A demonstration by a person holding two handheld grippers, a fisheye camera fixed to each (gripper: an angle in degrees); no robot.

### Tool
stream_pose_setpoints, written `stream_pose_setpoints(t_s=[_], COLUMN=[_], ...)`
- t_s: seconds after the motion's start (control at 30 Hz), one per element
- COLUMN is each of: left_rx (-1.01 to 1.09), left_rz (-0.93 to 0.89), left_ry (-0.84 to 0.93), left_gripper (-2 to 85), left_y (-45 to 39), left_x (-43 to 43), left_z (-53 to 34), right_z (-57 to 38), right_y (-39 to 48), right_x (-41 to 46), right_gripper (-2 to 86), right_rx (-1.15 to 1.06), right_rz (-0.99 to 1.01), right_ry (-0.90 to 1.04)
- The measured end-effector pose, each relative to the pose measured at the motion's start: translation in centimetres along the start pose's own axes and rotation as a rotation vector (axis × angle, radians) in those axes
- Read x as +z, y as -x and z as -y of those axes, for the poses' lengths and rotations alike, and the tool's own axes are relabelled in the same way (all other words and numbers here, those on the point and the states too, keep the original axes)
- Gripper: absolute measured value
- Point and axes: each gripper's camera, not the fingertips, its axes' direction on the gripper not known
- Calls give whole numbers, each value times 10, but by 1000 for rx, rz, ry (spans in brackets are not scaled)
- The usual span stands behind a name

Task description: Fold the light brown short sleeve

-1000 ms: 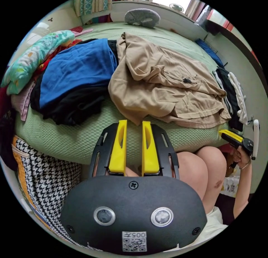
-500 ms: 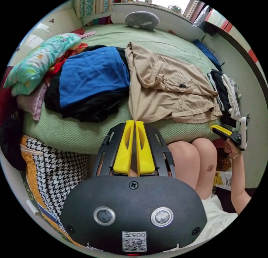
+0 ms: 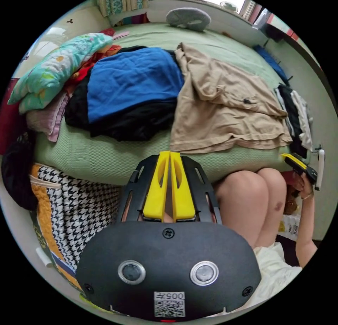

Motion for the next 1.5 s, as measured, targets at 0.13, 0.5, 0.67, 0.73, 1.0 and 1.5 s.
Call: stream_pose_setpoints(t_s=[0.13,0.5,0.67,0.73,1.0,1.5], left_rx=[47,-72,-48,-40,-70,-35], left_rz=[11,-4,-8,-47,-108,-177], left_ry=[-8,44,29,21,62,-145], left_gripper=[68,73,21,12,5,50], left_y=[-20,-9,-1,8,31,6], left_x=[6,43,30,20,29,-34], left_z=[13,32,33,34,28,29], right_z=[7,36,31,24,15,19], right_y=[-15,-32,-37,-45,-73,-36], right_x=[-21,7,-9,-24,-12,-87], right_gripper=[55,59,-7,-14,-13,94], right_rx=[-10,43,50,77,187,-29], right_rz=[-77,-136,-95,-75,39,92], right_ry=[-82,-37,-71,-90,-23,-121])
